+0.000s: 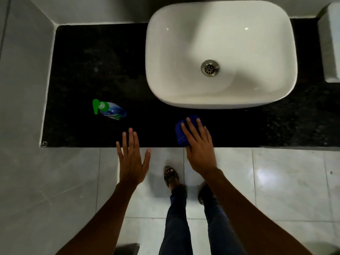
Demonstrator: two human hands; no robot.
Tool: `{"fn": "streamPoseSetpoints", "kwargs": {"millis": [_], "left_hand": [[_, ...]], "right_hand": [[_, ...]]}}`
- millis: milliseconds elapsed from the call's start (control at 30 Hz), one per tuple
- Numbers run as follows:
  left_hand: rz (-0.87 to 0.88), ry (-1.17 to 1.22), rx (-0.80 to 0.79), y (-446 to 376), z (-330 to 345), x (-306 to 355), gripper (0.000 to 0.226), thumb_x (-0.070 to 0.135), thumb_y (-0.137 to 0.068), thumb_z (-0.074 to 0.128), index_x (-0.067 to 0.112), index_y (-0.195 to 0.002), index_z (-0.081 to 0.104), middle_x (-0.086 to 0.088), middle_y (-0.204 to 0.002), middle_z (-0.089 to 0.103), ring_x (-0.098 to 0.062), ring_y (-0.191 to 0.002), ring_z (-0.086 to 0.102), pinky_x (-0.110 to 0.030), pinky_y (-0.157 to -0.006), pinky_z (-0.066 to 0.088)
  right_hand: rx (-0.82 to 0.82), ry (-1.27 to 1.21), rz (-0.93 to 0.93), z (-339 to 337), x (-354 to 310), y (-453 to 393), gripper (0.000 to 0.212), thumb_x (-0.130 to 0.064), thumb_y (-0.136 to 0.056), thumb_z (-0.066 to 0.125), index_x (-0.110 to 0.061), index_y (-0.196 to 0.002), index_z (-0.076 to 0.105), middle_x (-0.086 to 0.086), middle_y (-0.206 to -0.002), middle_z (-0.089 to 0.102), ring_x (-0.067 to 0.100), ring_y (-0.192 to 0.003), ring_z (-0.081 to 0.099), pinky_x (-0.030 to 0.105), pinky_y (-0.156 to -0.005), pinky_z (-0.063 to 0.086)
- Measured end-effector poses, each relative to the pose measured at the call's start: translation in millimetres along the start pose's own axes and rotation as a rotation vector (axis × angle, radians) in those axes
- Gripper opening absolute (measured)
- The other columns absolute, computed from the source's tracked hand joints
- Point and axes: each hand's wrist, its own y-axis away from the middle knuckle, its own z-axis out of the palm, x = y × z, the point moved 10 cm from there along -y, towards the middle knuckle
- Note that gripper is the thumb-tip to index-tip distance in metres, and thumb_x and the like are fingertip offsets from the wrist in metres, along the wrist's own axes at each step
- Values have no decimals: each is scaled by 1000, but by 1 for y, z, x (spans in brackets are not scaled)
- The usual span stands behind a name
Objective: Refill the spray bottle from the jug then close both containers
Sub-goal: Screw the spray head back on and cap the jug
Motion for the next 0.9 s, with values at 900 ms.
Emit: {"fn": "streamPoseSetpoints", "kwargs": {"millis": [900], "left_hand": [[248, 263, -106, 4, 9, 194, 76, 57, -106, 33, 21, -167, 6, -6, -176, -8, -26, -165, -1, -50, -133, 14]], "right_hand": [[408, -684, 804, -128, 230, 74, 53, -5, -105, 43, -24, -155, 39, 7, -148, 55, 27, -133, 56, 49, -115, 44]]}}
